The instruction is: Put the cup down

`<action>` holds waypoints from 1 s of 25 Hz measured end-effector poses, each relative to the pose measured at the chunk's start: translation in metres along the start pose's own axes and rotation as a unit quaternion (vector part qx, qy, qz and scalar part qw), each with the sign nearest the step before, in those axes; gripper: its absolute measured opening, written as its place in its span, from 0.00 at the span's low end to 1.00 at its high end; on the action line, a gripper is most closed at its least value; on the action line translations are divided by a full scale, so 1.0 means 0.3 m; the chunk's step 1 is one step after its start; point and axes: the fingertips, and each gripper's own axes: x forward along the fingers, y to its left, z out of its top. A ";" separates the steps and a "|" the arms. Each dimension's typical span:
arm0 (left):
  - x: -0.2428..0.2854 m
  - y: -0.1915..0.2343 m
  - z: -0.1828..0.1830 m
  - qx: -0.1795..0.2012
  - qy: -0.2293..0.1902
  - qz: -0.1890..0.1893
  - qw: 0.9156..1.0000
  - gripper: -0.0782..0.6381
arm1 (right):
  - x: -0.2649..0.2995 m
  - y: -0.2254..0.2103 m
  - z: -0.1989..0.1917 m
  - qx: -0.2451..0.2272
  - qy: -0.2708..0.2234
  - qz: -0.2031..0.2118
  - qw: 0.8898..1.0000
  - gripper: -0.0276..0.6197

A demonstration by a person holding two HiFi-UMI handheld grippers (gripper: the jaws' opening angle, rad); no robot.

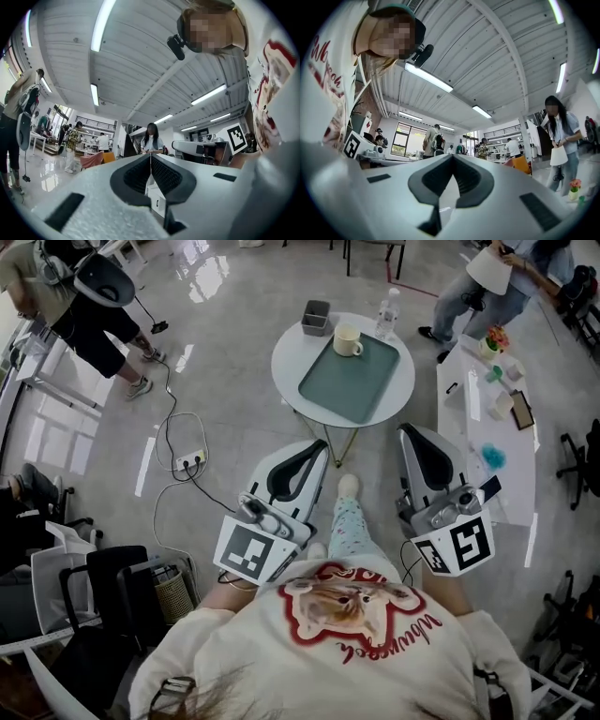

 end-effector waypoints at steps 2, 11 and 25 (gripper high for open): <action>-0.046 -0.035 0.007 -0.003 0.002 -0.003 1.000 0.13 | -0.050 0.039 0.010 0.003 0.000 -0.009 1.000 0.09; -0.132 -0.172 0.039 0.002 0.006 -0.006 1.000 0.13 | -0.211 0.101 0.069 0.000 -0.004 -0.019 1.000 0.09; -0.070 -0.390 0.058 0.001 -0.001 -0.019 1.000 0.13 | -0.363 0.071 0.111 -0.026 0.001 0.002 1.000 0.09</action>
